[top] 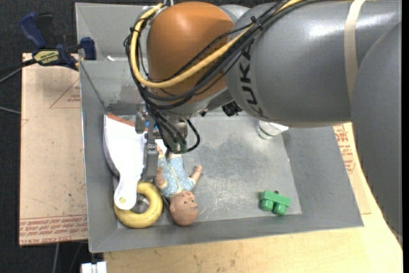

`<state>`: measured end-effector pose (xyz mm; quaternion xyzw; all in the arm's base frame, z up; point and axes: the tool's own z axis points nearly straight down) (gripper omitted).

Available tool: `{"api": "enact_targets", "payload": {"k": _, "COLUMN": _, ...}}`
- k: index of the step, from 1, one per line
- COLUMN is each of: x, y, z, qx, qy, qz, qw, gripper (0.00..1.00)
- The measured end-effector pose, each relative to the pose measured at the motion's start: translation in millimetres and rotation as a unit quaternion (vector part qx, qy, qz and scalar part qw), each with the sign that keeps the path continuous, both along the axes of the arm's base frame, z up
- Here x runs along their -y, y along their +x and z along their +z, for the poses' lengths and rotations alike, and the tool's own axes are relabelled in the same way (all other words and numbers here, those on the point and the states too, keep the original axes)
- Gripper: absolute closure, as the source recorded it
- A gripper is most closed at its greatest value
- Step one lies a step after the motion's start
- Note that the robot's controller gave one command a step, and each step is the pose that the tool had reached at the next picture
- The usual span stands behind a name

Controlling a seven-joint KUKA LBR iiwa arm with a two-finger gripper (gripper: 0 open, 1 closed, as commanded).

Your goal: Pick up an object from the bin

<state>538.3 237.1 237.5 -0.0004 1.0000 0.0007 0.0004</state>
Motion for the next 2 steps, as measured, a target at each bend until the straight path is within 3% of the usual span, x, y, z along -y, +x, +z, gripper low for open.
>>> {"api": "enact_targets", "payload": {"k": 1, "x": 10, "y": -6.9, "z": -32, "qx": 0.0012, "qy": 0.001, "qz": 0.044, "qw": 0.9990, "gripper": 0.00}}
{"api": "enact_targets", "payload": {"k": 2, "x": 14, "y": -27.6, "z": -91, "qx": 0.0017, "qy": 0.000, "qz": 0.147, "qw": 0.9891, "gripper": 0.00}}
